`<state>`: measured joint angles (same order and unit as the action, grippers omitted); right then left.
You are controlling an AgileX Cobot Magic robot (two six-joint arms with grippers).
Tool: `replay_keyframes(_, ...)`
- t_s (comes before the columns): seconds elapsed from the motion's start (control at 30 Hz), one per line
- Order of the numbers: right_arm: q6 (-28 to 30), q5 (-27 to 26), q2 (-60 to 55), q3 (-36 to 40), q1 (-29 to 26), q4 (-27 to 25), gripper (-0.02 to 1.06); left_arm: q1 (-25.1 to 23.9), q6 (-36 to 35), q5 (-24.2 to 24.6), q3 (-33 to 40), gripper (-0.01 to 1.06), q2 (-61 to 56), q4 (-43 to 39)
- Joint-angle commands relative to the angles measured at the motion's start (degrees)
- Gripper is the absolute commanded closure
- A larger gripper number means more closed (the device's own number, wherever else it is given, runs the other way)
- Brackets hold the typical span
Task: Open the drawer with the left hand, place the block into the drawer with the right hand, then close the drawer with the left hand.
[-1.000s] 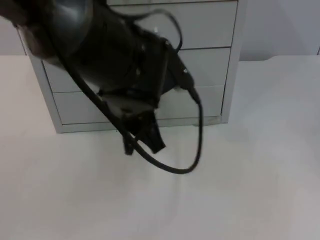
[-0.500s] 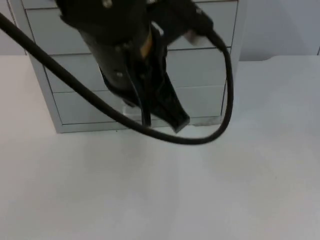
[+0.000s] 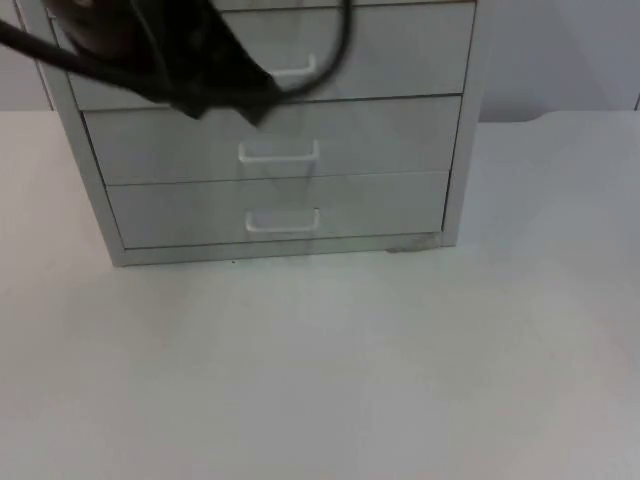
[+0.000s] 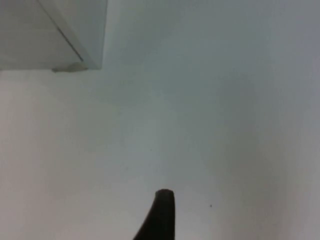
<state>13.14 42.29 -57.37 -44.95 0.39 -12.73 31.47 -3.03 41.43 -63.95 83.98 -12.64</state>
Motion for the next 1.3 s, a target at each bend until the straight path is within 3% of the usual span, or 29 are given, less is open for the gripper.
replay_keyframes(0.0, 2.38, -0.04, 0.34, 0.15, 1.12, -1.31, 0.27, -3.47, 5.35, 0.25, -0.32, 1.05, -2.08, 6.72)
replay_keyframes(0.17, 2.97, -0.04, 0.34, 0.15, 5.21, -0.95, 0.27, -14.42, 15.11, 0.94, -0.32, 1.05, -7.64, 20.69)
replay_keyframes(0.37, 2.97, -0.15, 0.78, 0.05, 8.19, -0.95, 0.27, -20.49, 16.21, 3.29, -0.32, 1.05, -14.27, 22.09)
replay_keyframes(0.57, 2.97, -1.09, 2.7, 0.05, 8.32, -1.11, 0.27, -22.8, 16.21, 2.72, 1.43, 1.05, -20.44, 23.15)
replay_keyframes(0.87, 2.97, -1.61, 10.13, 0.05, 8.32, -1.37, 0.27, -23.57, 16.21, -2.7, 15.95, 1.05, -37.15, 27.29)
replay_keyframes(1.27, 2.97, -2.16, 20.41, 2.84, 8.32, -1.51, 0.27, -23.57, 16.21, -2.64, 25.44, 1.05, -58.29, 28.53)
